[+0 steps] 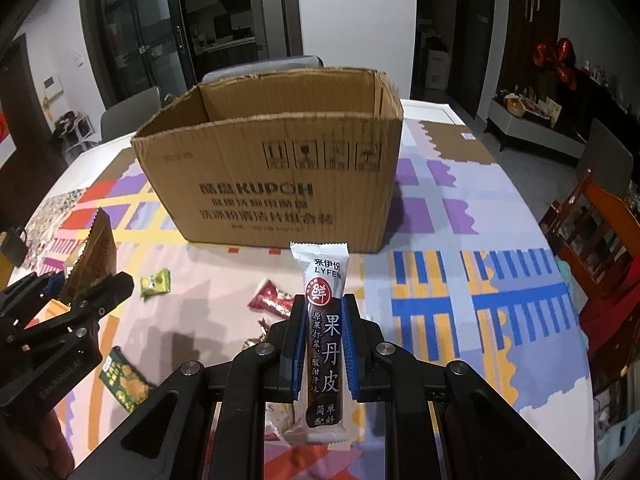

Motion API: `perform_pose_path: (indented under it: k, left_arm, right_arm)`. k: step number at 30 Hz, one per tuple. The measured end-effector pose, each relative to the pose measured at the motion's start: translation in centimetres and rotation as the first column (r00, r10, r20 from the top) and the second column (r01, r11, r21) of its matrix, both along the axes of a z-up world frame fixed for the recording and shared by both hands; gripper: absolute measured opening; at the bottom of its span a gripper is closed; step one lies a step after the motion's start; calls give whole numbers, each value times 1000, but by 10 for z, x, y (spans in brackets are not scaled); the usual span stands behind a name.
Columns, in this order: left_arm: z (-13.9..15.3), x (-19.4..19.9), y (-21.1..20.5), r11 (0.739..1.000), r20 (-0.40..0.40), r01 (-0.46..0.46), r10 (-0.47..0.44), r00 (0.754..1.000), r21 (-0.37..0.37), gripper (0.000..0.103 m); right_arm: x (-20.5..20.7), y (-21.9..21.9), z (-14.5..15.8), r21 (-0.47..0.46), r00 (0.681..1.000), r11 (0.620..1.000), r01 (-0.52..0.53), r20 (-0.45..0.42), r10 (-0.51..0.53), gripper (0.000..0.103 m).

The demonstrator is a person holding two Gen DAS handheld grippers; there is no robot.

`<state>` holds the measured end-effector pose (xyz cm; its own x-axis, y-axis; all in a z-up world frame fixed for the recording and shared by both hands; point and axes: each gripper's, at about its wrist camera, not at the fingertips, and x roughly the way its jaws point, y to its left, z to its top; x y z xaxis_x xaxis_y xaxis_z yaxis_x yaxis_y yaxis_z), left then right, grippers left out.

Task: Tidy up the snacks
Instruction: 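Carry the Fortune Biscuits packet with left tool while right tool carries fruit roll over box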

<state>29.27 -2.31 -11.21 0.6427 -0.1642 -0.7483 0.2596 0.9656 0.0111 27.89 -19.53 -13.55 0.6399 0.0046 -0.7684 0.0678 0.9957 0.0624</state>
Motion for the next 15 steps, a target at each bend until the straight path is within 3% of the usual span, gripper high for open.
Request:
perform_pose_path:
  k: [15]
  left_arm:
    - [37,7,-6,1000,52,5,-4,999,-13,47]
  right_arm:
    - [8,-6,36,11,998,1000,-19,67,18,18]
